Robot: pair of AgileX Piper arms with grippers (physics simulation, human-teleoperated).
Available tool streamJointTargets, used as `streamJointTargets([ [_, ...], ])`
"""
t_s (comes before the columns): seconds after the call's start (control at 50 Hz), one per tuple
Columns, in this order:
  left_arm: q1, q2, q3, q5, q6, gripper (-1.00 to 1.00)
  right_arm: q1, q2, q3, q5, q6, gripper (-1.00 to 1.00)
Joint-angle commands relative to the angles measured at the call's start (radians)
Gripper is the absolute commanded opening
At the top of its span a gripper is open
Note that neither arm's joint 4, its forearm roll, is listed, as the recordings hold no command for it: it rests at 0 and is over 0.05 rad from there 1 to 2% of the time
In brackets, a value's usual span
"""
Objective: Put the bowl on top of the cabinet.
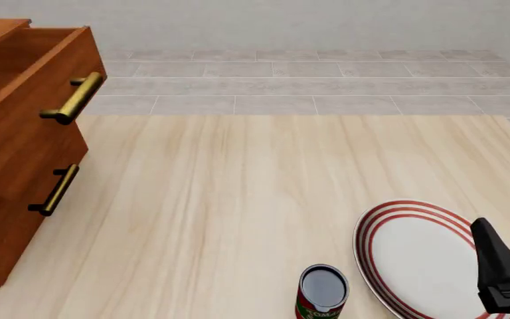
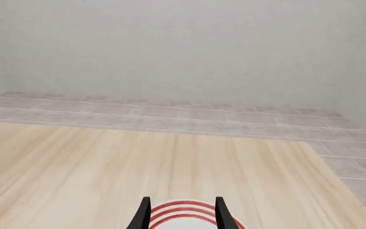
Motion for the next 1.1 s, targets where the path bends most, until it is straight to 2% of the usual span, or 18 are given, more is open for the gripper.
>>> streamJointTargets([
  [0.02, 0.011, 0.001, 0.016, -0.019, -0.001, -1.0, 0.002, 0.001, 0.0, 0.0, -0.003, 1.0],
  [0.54, 0.023, 0.015, 0.054, -0.05, -0.014, -1.0, 0.005, 0.0, 0.0, 0.003, -0.01, 1.0],
  [1.1, 0.007, 0.004, 0.019, -0.037, 0.013, -1.0, 0.005, 0.0, 0.0, 0.004, -0.008, 1.0],
])
